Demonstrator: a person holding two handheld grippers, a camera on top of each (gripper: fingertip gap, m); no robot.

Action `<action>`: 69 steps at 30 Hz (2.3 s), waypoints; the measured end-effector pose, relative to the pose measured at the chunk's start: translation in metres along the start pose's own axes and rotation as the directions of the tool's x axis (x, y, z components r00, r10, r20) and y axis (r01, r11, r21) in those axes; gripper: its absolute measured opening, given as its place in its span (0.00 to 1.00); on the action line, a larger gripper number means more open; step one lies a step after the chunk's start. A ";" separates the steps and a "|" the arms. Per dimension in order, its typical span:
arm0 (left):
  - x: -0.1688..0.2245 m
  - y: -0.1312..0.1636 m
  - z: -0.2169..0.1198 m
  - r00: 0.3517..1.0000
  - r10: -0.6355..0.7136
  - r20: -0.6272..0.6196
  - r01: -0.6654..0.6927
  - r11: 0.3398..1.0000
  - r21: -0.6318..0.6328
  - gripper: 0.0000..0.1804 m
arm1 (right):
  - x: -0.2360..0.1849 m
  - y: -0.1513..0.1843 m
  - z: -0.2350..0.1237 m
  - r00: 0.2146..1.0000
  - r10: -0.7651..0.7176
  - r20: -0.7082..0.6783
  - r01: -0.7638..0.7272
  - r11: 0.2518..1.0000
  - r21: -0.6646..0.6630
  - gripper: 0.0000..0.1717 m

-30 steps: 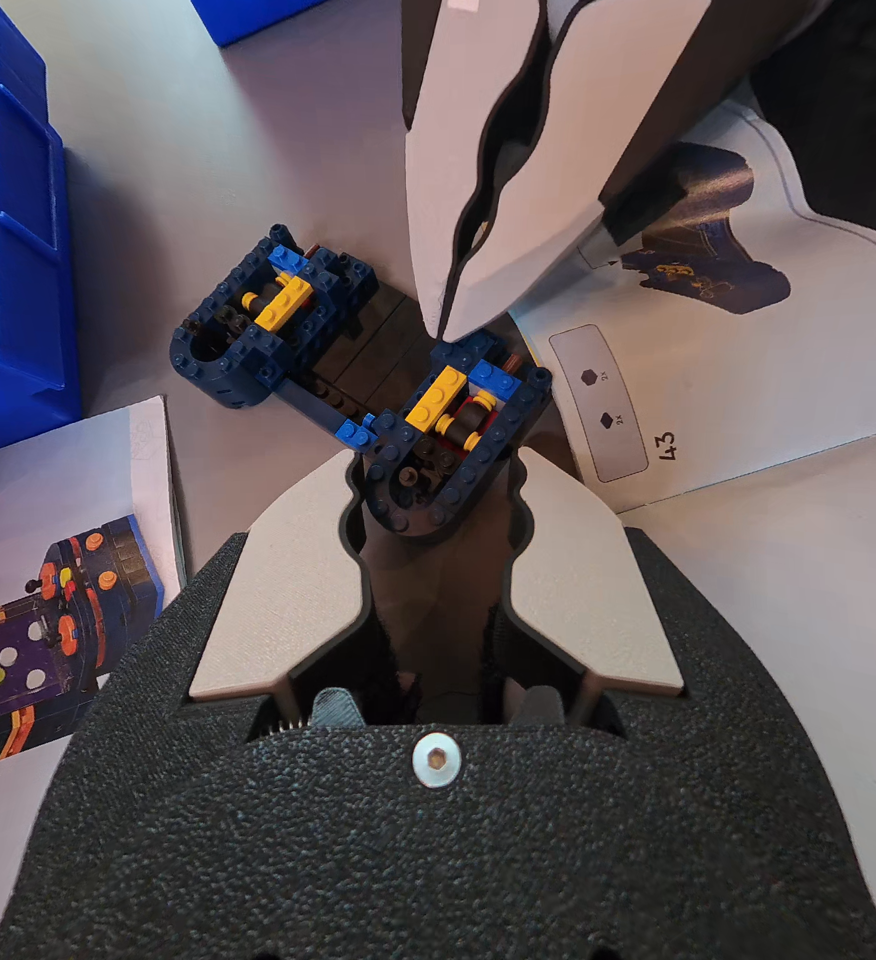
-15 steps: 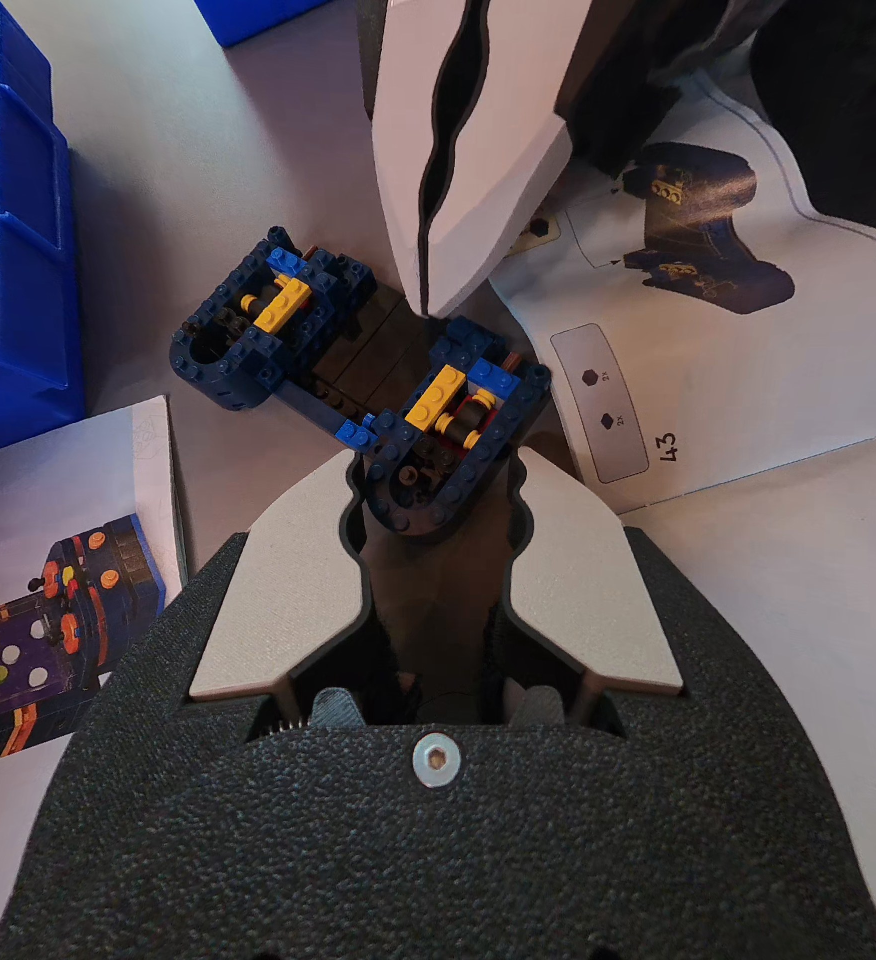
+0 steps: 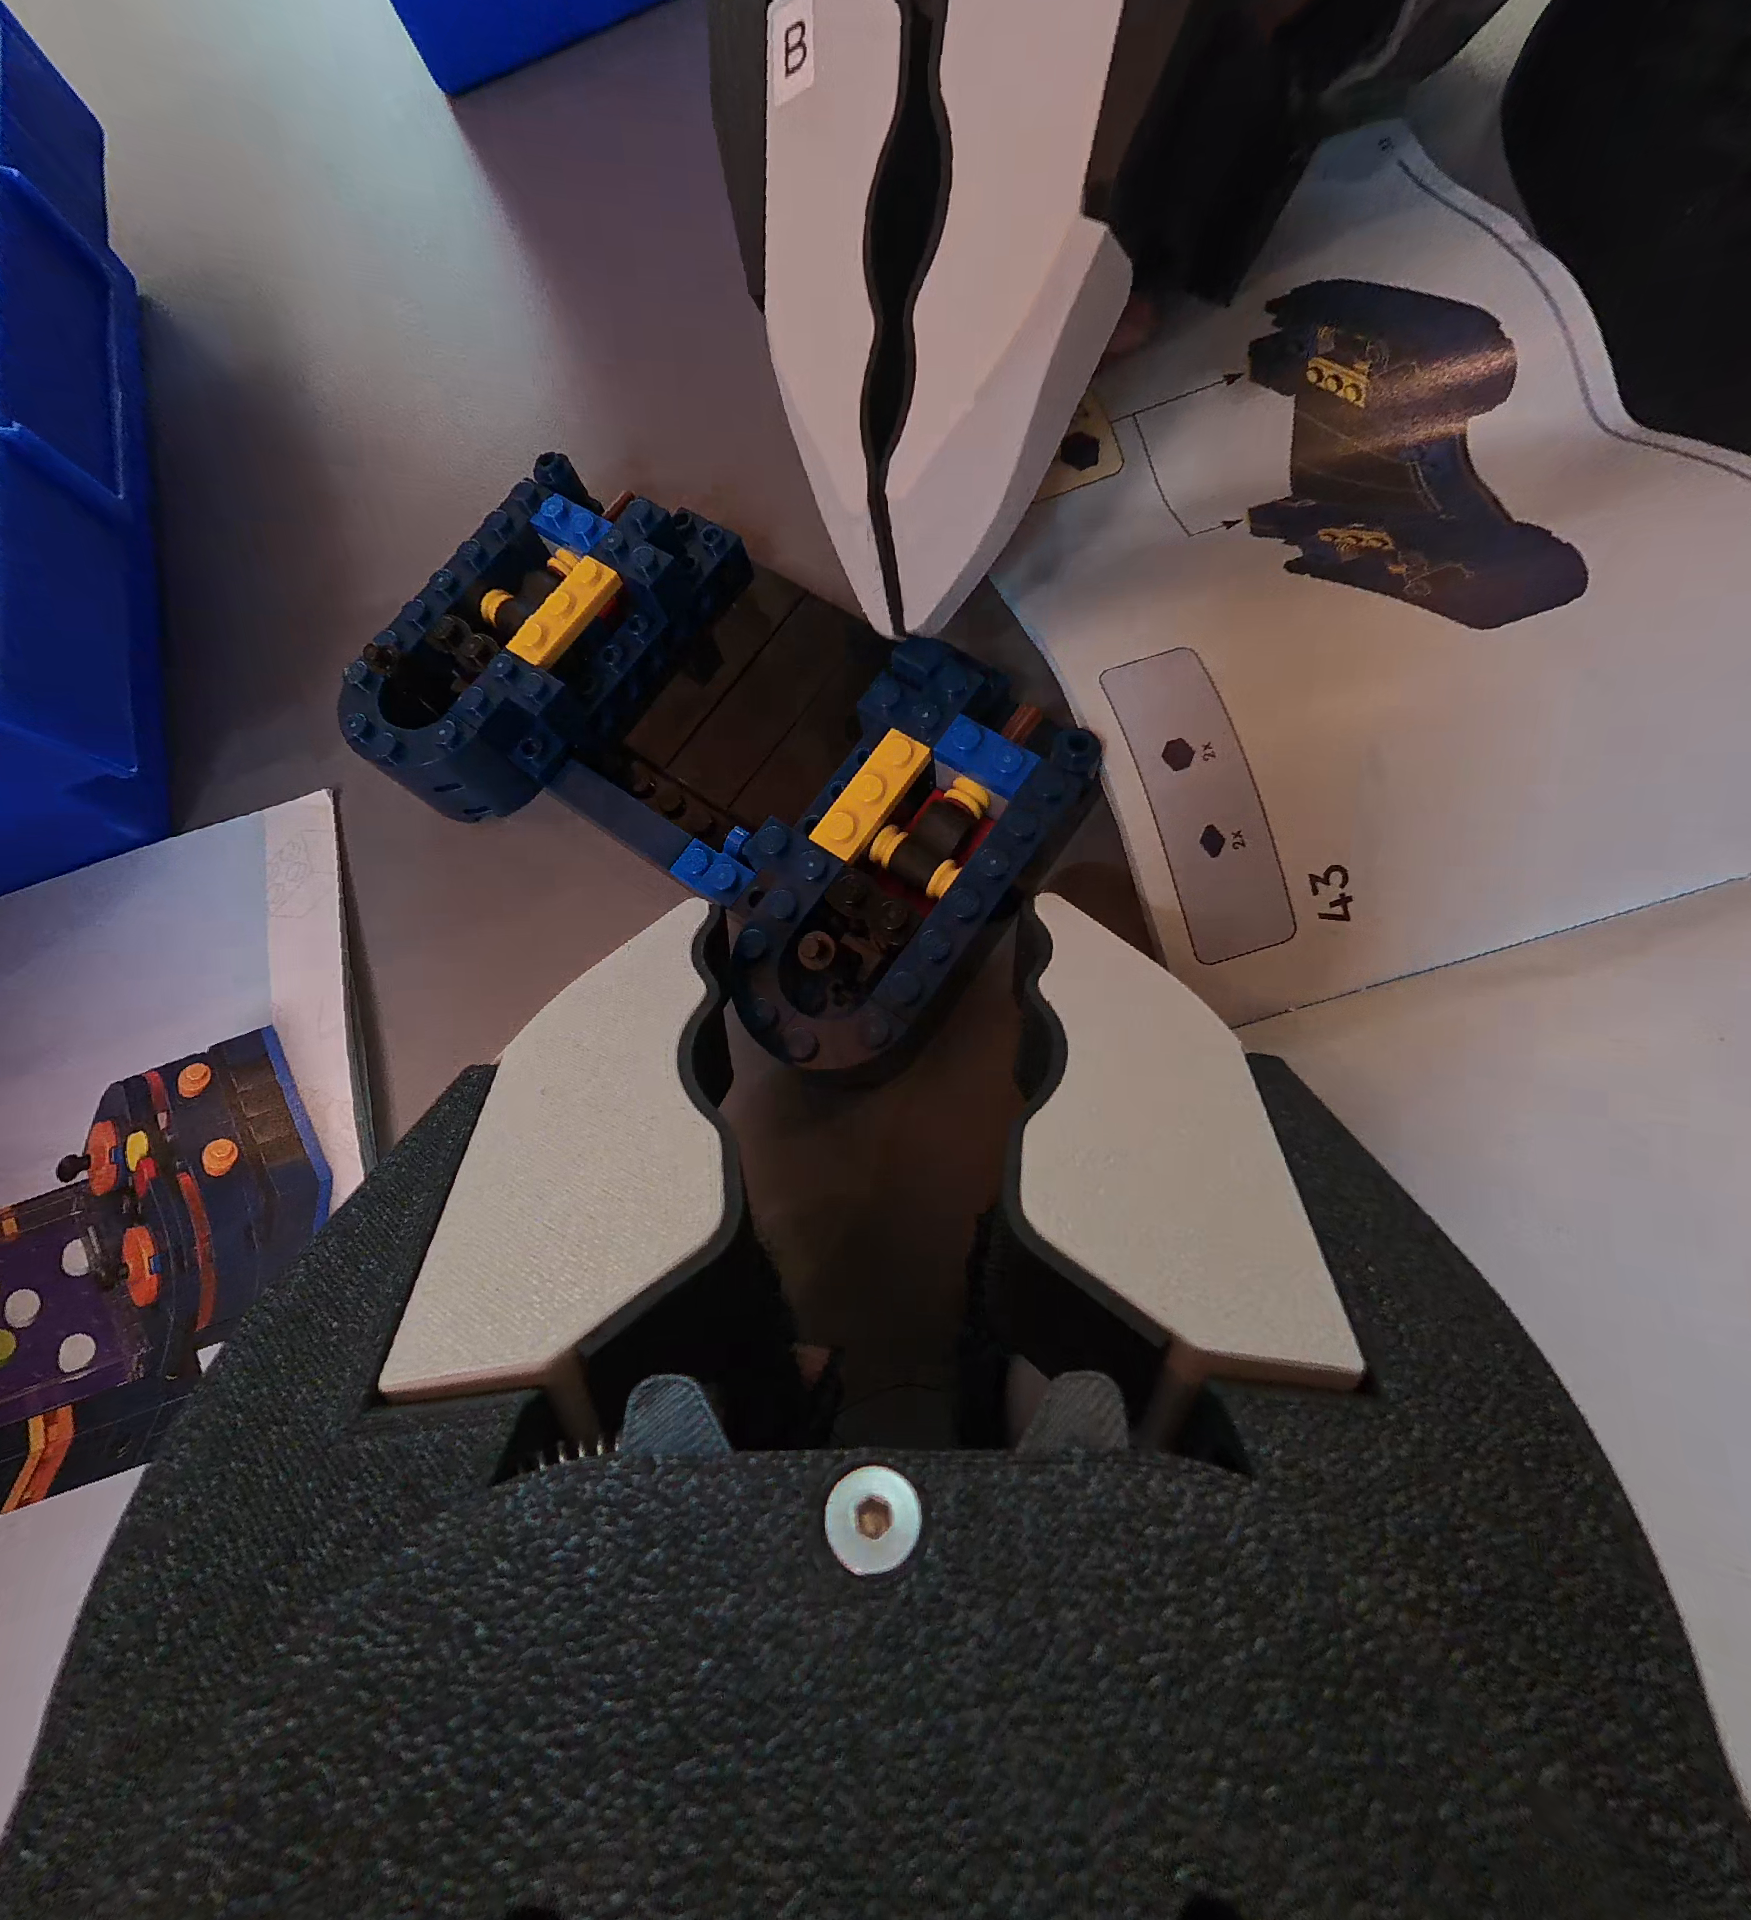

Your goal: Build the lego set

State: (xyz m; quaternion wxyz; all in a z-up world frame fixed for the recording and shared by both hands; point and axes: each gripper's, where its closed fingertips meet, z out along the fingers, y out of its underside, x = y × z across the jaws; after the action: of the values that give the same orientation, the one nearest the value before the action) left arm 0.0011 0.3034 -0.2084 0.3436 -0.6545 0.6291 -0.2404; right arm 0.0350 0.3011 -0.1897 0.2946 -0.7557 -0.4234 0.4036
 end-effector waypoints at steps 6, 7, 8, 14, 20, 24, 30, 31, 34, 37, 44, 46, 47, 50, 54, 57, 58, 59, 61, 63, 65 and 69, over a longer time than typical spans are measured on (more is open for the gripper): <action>0.000 0.000 0.000 1.000 0.000 0.000 0.000 1.000 0.000 0.29 | 0.000 -0.002 0.001 1.000 0.002 0.010 -0.002 1.000 0.012 0.00; 0.000 0.000 0.000 1.000 0.000 0.000 0.000 1.000 0.000 0.29 | -0.001 -0.003 0.000 1.000 0.003 0.017 -0.003 1.000 0.021 0.00; 0.000 0.000 0.000 1.000 0.000 0.000 0.000 1.000 0.000 0.29 | -0.003 -0.004 -0.001 1.000 0.001 0.031 -0.002 1.000 0.030 0.00; 0.000 0.000 0.000 1.000 0.001 0.001 -0.001 1.000 0.000 0.29 | -0.003 -0.005 0.001 0.999 -0.038 0.011 0.038 0.999 0.032 0.00; 0.000 0.000 0.000 1.000 0.000 0.000 0.000 1.000 0.000 0.29 | -0.002 -0.005 0.002 0.995 -0.096 -0.038 0.097 0.995 0.027 0.00; 0.000 0.000 0.000 1.000 -0.001 -0.003 0.001 1.000 0.000 0.29 | -0.003 -0.005 0.002 0.985 -0.154 -0.078 0.156 0.987 0.020 0.00; 0.000 0.000 0.000 1.000 0.000 0.002 0.000 1.000 0.000 0.29 | -0.008 -0.005 0.007 0.984 -0.170 -0.053 0.171 0.985 0.012 0.00; 0.000 0.000 0.000 1.000 0.000 0.001 0.000 1.000 0.000 0.29 | -0.008 -0.005 0.006 0.987 -0.156 -0.041 0.157 0.988 0.014 0.00; 0.000 0.000 0.000 1.000 0.000 0.001 0.000 1.000 0.000 0.29 | -0.012 -0.012 0.000 0.995 -0.095 0.033 0.092 0.992 0.088 0.00; 0.000 0.000 0.000 1.000 0.000 0.000 0.000 1.000 0.001 0.29 | -0.008 -0.015 -0.005 0.998 -0.040 0.048 0.034 0.992 0.117 0.00; 0.000 0.000 0.000 1.000 0.000 -0.001 0.000 1.000 0.000 0.29 | -0.006 -0.008 0.003 0.999 -0.039 0.031 0.037 0.998 0.046 0.00; 0.000 0.000 0.000 1.000 0.000 -0.001 0.000 1.000 0.001 0.29 | -0.008 -0.005 0.006 0.998 -0.059 0.029 0.058 0.998 0.022 0.00; 0.000 0.000 0.000 1.000 0.000 -0.002 0.000 1.000 0.001 0.29 | -0.008 -0.005 0.006 0.998 -0.063 0.026 0.062 0.998 0.020 0.00; 0.000 0.000 0.000 1.000 0.000 -0.002 0.000 1.000 0.000 0.29 | -0.008 -0.005 0.006 0.999 -0.007 0.050 0.006 1.000 0.024 0.00; 0.000 0.000 0.000 1.000 0.000 -0.002 0.000 1.000 0.000 0.29 | -0.008 -0.003 0.007 0.996 0.034 0.078 -0.035 0.999 0.011 0.00; 0.000 0.000 0.000 1.000 0.000 -0.002 0.000 1.000 0.001 0.29 | -0.009 -0.003 0.008 0.994 0.047 0.096 -0.048 0.999 0.003 0.00; 0.000 0.000 0.000 1.000 0.000 -0.002 0.000 1.000 0.001 0.29 | -0.009 -0.004 0.007 0.993 0.053 0.105 -0.054 0.999 0.006 0.00; 0.000 0.000 0.000 1.000 0.000 -0.002 0.000 1.000 0.001 0.29 | -0.010 -0.004 0.007 0.991 0.057 0.121 -0.059 0.998 0.012 0.00; 0.000 0.000 0.000 1.000 0.000 -0.002 0.000 1.000 0.000 0.29 | -0.011 -0.010 0.001 0.975 0.113 0.191 -0.125 0.990 0.057 0.00; 0.000 0.000 0.000 1.000 -0.001 -0.002 0.001 1.000 0.000 0.28 | -0.007 -0.017 -0.007 0.963 0.158 0.220 -0.187 0.975 0.118 0.00; 0.000 0.000 0.000 1.000 -0.003 0.000 0.003 1.000 0.000 0.28 | -0.007 -0.012 -0.005 0.965 0.163 0.207 -0.183 0.980 0.082 0.00; 0.000 0.000 0.000 1.000 -0.003 0.000 0.003 1.000 0.000 0.28 | -0.006 -0.007 0.000 0.965 0.177 0.192 -0.188 0.981 0.040 0.00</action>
State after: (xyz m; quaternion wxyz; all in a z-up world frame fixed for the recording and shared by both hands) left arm 0.0012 0.3033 -0.2085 0.3432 -0.6553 0.6283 -0.2409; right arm 0.0306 0.2991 -0.1817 0.2365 -0.7413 -0.3659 0.5106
